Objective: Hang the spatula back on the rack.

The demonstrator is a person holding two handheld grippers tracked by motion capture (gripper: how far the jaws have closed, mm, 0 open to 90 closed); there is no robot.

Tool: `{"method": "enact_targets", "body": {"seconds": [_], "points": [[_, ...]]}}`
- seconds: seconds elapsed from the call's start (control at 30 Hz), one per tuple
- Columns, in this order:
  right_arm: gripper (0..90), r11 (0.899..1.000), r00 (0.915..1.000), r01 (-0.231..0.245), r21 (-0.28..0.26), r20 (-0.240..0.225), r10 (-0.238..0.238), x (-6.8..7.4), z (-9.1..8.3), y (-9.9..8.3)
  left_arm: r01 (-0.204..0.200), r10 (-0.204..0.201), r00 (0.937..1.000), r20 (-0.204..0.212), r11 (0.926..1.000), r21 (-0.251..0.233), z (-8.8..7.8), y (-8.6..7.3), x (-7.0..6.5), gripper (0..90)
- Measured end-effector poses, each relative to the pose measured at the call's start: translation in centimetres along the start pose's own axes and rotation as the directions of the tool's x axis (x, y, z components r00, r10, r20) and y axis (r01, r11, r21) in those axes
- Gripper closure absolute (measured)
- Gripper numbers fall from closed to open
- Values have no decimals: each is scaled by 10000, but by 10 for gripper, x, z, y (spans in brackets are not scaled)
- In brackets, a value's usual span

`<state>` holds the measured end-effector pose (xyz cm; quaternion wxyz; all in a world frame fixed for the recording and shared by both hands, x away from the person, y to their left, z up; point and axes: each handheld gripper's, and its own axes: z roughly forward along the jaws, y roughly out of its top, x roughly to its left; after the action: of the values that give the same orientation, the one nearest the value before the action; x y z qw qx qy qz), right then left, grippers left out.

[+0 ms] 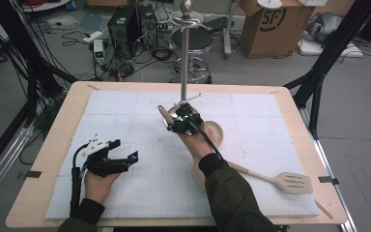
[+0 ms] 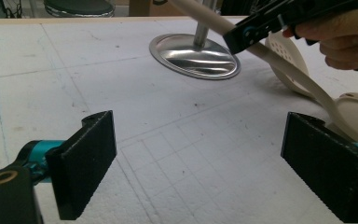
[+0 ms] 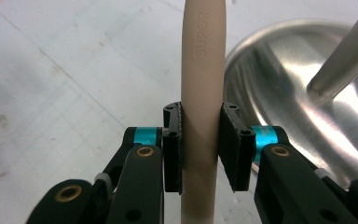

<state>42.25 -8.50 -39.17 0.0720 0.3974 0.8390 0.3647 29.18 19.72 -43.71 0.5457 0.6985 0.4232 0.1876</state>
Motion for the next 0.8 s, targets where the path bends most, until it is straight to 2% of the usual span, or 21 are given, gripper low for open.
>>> {"method": "enact_targets", "body": {"seconds": [0.2, 0.33, 0.37, 0.47, 0.57, 0.6, 0.63, 0.67, 0.73, 0.8], "points": [[732, 9966, 10000, 97, -822, -3, -97, 4, -23, 2, -18, 18, 10000, 0, 10000, 10, 0, 0, 0, 109], [732, 9871, 9996, 231, -1585, -143, -256, 5, -41, 0, -26, 26, 10000, -10, 10000, 46, 0, 0, 0, 109], [732, 9871, 9996, 231, -1585, -143, -256, 5, -41, 0, -34, 34, 10000, -17, 10000, 56, 0, 0, 0, 109], [732, 9674, 9992, 365, -2507, -42, -388, 3, -59, -3, -48, 48, 10000, -27, 10000, 81, 1, 0, 0, 109], [732, 9495, 9996, 279, -3126, 10, -290, -2, -70, -6, -63, 63, 10000, -13, 10000, 44, 0, 0, 0, 110], [732, 9495, 9996, 279, -3126, 10, -290, -2, -70, -6, -64, 65, 10000, -19, 10000, 65, 0, 0, 0, 110], [732, 9453, 9997, 233, -3254, 41, -233, -3, -74, -7, -58, 58, 10000, -20, 10000, 74, 1, 0, 0, 110], [732, 9358, 9998, 180, -3521, 30, -181, -6, -80, -9, -67, 68, 10000, -36, 10000, 72, 1, 0, 0, 110], [732, 9321, 9998, 184, -3617, 69, -170, -7, -84, -9, -93, 93, 10000, -31, 9999, 99, 1, 0, 0, 110], [733, 9199, 9997, 249, -3913, 155, -205, -8, -91, -10, -77, 78, 10000, -30, 9999, 108, 1, -1, -1, 110]]}}
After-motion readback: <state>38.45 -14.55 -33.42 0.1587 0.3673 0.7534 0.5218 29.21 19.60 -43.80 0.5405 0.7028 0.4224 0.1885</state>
